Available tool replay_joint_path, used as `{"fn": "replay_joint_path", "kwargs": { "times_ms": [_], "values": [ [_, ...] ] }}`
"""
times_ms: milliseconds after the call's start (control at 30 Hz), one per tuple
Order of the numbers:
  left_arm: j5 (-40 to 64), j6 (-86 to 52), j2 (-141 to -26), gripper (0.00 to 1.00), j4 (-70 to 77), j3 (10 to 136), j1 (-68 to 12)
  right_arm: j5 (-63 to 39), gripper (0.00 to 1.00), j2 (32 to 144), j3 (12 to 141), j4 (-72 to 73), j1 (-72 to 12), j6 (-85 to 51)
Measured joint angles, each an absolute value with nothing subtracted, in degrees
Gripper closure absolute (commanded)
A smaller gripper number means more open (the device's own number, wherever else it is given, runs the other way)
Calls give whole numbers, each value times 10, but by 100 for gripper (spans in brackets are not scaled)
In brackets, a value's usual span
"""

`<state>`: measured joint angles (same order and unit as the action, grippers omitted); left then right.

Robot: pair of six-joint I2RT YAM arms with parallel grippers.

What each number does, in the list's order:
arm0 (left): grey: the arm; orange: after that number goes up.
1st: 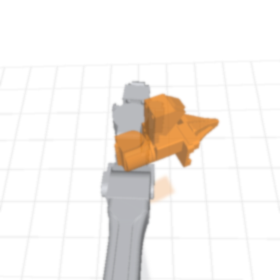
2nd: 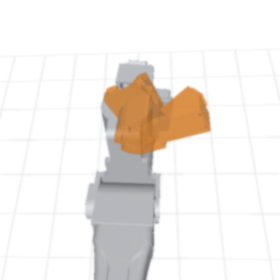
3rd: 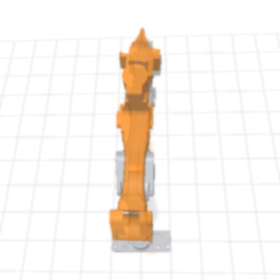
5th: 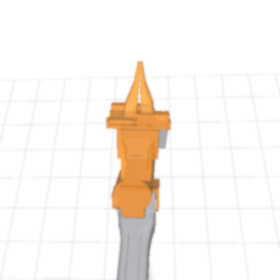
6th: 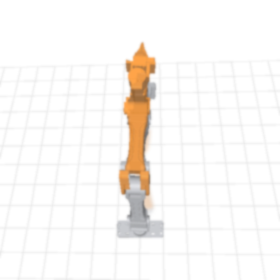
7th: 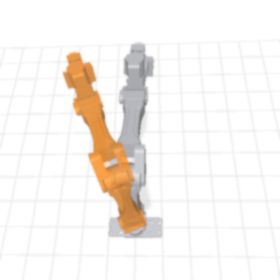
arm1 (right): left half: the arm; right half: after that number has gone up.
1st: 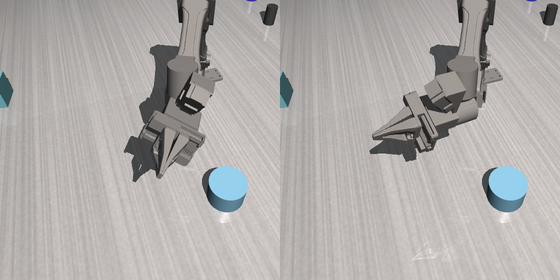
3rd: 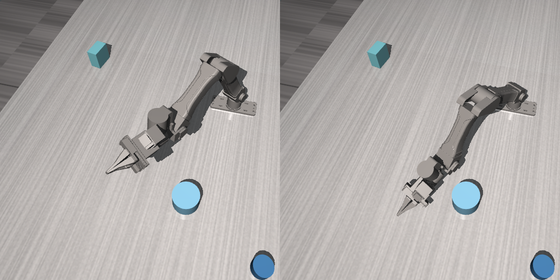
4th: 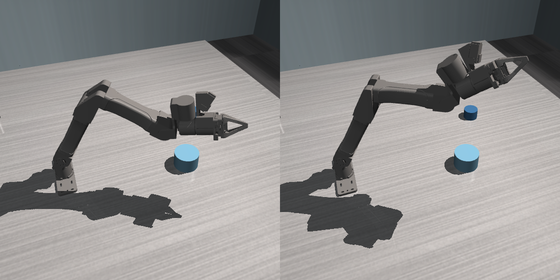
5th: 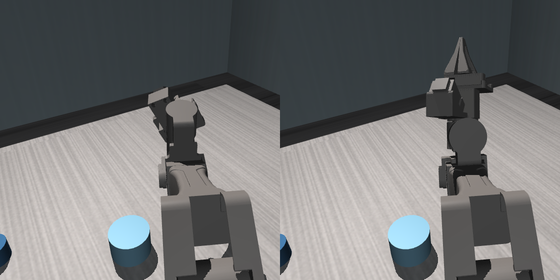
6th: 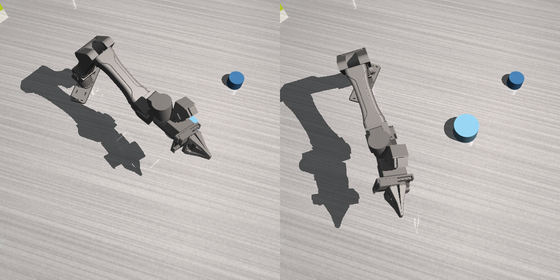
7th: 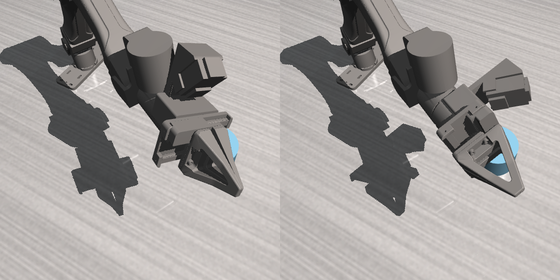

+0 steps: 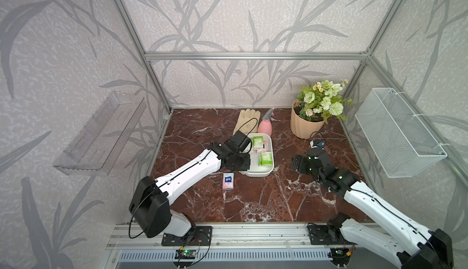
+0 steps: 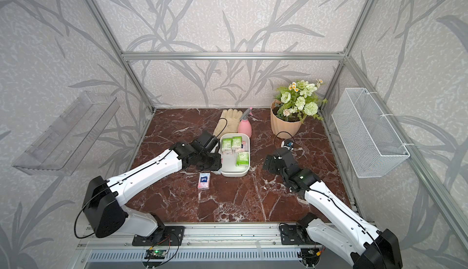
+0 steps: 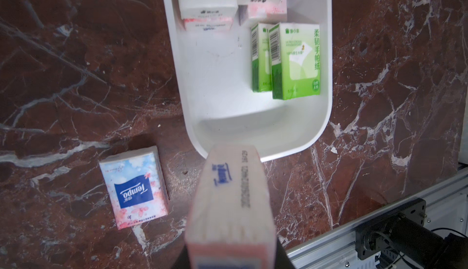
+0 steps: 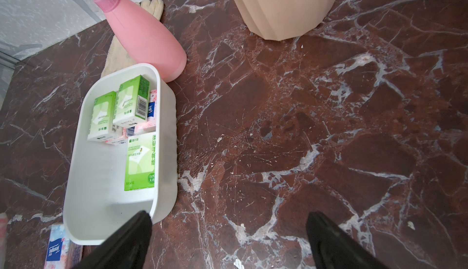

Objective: Take the pocket tissues out of the storage box
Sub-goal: Place the pocket tissues at the center of the board.

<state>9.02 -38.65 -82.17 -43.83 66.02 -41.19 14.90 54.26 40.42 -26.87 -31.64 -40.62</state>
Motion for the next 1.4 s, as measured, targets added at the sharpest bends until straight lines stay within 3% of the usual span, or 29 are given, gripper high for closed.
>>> {"fn": "replay_joint_path", "kwargs": {
  "times_ms": [400,967,1400],
  "values": [
    [189,-478,-773,72,-291,483,-412,126,1,540,404,-273,-317,-407],
    [237,-501,-881,70,-170,459,-412,116,1,530,405,-275,-317,-406],
    [238,-482,-936,54,-158,481,-411,130,1,517,405,-283,-317,-406]
  ]
}}
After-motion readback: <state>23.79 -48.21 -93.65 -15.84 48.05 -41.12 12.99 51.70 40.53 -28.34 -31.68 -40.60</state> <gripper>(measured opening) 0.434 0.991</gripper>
